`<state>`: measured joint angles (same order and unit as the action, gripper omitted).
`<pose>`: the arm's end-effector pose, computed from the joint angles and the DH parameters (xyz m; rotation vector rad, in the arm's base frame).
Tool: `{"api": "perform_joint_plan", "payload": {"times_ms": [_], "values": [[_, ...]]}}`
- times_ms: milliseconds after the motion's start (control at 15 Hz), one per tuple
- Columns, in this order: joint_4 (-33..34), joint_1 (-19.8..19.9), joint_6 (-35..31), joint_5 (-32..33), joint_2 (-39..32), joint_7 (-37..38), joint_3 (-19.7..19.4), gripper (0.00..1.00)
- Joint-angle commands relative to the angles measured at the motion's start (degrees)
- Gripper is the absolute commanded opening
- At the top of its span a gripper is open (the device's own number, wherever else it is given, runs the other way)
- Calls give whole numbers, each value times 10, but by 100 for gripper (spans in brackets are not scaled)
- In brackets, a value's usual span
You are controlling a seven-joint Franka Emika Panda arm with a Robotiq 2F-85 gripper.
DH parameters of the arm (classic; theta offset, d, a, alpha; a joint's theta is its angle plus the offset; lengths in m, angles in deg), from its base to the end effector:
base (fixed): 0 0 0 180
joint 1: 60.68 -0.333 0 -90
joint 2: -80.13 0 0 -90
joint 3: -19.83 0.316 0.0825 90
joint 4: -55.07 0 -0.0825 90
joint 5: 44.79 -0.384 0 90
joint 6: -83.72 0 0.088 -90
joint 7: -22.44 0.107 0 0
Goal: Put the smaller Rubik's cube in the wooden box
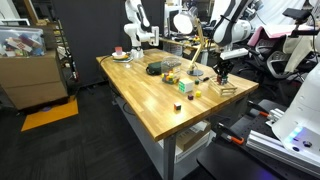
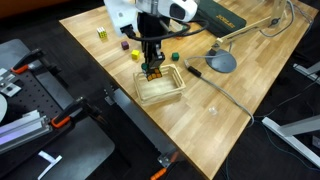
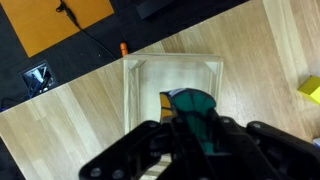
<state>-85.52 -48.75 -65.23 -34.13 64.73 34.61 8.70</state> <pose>0.4319 -0.1846 0.1837 2.9348 -0.6651 -0.2020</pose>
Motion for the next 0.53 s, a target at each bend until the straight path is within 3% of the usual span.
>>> {"api": "perform_joint_plan", "payload": {"times_ms": [0, 400, 467], "values": [[12, -6, -6, -15, -20, -26, -10, 6], [14, -3, -9, -17, -35, -36, -16, 6], [15, -2, -9, -20, -38, -39, -16, 14]]}}
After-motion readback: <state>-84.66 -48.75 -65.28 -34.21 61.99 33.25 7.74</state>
